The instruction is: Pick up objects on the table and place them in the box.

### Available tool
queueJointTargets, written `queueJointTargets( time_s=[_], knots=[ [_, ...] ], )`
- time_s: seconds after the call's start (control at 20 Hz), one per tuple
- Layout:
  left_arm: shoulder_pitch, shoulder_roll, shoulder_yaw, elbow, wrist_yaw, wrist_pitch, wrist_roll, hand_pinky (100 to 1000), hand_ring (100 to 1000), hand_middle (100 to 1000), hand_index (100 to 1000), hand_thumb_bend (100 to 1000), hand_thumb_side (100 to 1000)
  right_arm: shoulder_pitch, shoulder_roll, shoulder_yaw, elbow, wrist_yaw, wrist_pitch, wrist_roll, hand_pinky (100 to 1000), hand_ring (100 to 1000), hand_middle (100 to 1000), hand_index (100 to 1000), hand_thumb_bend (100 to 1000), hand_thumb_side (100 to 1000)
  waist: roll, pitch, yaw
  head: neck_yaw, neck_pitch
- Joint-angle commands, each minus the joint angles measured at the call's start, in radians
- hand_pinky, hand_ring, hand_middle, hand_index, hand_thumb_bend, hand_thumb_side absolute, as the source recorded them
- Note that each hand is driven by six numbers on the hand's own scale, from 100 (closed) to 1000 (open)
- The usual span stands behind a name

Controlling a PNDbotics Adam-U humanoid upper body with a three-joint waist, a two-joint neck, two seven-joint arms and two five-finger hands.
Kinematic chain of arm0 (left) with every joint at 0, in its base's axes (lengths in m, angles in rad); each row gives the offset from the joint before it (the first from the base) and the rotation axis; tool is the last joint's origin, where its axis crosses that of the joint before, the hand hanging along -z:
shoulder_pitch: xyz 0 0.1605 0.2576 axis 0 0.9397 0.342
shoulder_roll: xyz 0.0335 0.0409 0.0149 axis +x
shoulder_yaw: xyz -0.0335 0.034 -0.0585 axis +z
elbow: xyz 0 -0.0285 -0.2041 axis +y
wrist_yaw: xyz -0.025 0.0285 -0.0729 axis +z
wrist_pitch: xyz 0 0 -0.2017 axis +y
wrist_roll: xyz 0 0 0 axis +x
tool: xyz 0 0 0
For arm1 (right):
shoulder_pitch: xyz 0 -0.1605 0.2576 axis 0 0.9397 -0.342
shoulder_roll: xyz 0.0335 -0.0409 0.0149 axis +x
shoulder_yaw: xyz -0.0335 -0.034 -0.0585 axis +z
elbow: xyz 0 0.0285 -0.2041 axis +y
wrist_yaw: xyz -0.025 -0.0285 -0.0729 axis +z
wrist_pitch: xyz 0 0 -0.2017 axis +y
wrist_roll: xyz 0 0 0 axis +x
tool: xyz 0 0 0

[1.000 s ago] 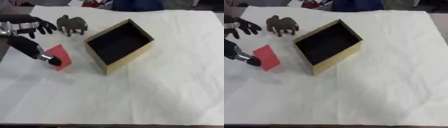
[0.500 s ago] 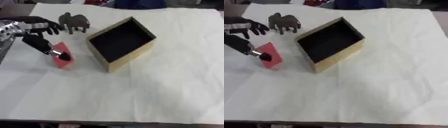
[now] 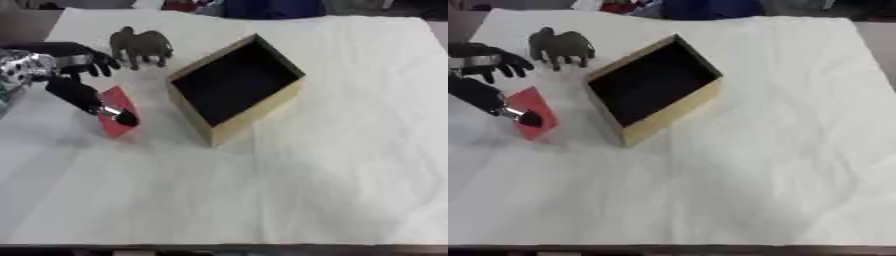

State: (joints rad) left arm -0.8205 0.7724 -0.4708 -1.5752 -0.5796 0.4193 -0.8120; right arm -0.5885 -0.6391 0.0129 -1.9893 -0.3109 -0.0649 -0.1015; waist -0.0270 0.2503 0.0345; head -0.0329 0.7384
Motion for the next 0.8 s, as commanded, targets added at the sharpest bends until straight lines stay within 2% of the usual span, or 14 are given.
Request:
queueJointTargets(
  time_s=[0.05, 0.3, 0.8],
  knots=[
    [-0.024, 0.007, -0.002, 0.012, -0.039, 0.095, -0.086, 798, 893, 826, 958, 896, 673, -0.010, -0.017, -0.007, -0.011, -0.004, 0.004, 0.001, 919, 852, 718, 915, 100, 1000, 0.002, -0.015, 0.001, -0.002, 0.012],
    [-0.024, -0.005, -0.007, 0.049, -0.089, 0.090, -0.065, 805, 895, 819, 960, 881, 673, -0.007, -0.016, -0.008, -0.011, -0.002, 0.007, 0.001, 920, 853, 716, 916, 100, 1000, 0.002, -0.013, 0.003, 0.000, 0.014],
    [-0.022, -0.026, -0.004, 0.110, -0.112, 0.068, -0.039, 813, 901, 825, 965, 856, 681, -0.005, -0.014, -0.008, -0.011, 0.000, 0.010, 0.001, 921, 853, 711, 916, 100, 1000, 0.000, -0.008, 0.001, 0.006, 0.011]
  ],
)
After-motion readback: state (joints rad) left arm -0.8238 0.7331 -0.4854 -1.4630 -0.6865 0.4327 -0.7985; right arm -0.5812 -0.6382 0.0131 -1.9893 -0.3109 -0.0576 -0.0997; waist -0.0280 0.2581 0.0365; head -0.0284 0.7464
